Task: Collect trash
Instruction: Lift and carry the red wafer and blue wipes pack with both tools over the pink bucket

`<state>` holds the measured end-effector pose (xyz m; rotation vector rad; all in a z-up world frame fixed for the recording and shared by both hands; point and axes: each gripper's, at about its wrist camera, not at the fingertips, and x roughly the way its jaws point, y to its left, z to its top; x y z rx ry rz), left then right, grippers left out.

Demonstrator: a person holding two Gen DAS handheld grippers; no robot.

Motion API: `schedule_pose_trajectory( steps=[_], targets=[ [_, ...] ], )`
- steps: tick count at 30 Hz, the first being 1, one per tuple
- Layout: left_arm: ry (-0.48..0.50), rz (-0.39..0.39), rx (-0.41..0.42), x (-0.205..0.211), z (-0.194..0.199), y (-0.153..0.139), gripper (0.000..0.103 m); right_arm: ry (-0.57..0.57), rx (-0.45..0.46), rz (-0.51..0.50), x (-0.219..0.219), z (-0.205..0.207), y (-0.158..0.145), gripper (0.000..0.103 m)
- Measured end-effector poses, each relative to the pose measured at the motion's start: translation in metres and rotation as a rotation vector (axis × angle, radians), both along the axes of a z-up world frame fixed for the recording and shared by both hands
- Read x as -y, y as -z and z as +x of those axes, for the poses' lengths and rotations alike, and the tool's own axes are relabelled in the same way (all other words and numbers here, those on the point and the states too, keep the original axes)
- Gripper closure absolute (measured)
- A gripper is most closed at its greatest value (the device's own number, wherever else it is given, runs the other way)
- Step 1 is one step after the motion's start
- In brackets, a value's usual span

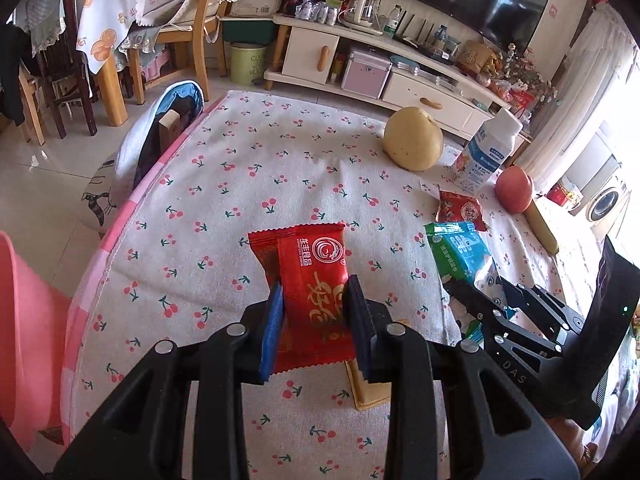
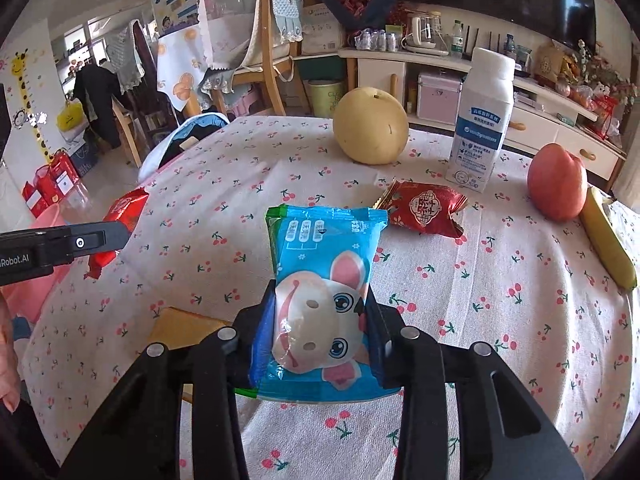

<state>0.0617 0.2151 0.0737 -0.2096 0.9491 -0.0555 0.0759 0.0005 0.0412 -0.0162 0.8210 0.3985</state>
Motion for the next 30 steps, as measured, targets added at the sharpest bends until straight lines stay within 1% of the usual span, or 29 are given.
schedule_pose_trajectory(
  steps=[3,7,11,15,22,26,30],
  targets=[
    [-0.007,-0.015,0.021,-0.01,-0.007,-0.009,0.071,0.016,0.012,0.028,0.001,-0.008,-0.009,0.063],
    [-0.021,-0.023,0.044,-0.024,-0.017,-0.02,0.071,0.019,0.03,0.037,-0.005,-0.019,-0.023,0.063],
    [-0.041,-0.037,0.051,-0.041,-0.026,-0.027,0.071,0.011,0.045,0.041,-0.019,-0.029,-0.036,0.063],
    [-0.063,-0.037,0.067,-0.058,-0.035,-0.032,0.071,-0.008,0.058,0.071,-0.037,-0.04,-0.05,0.063],
    [-0.137,-0.072,0.092,-0.099,-0.051,-0.044,0.071,-0.101,0.075,0.128,-0.09,-0.059,-0.077,0.063],
    [-0.188,-0.102,0.117,-0.13,-0.064,-0.05,0.071,-0.176,0.086,0.147,-0.132,-0.07,-0.091,0.063],
    [-0.26,-0.115,0.134,-0.165,-0.077,-0.055,0.071,-0.258,0.1,0.153,-0.179,-0.082,-0.103,0.063]
  ],
)
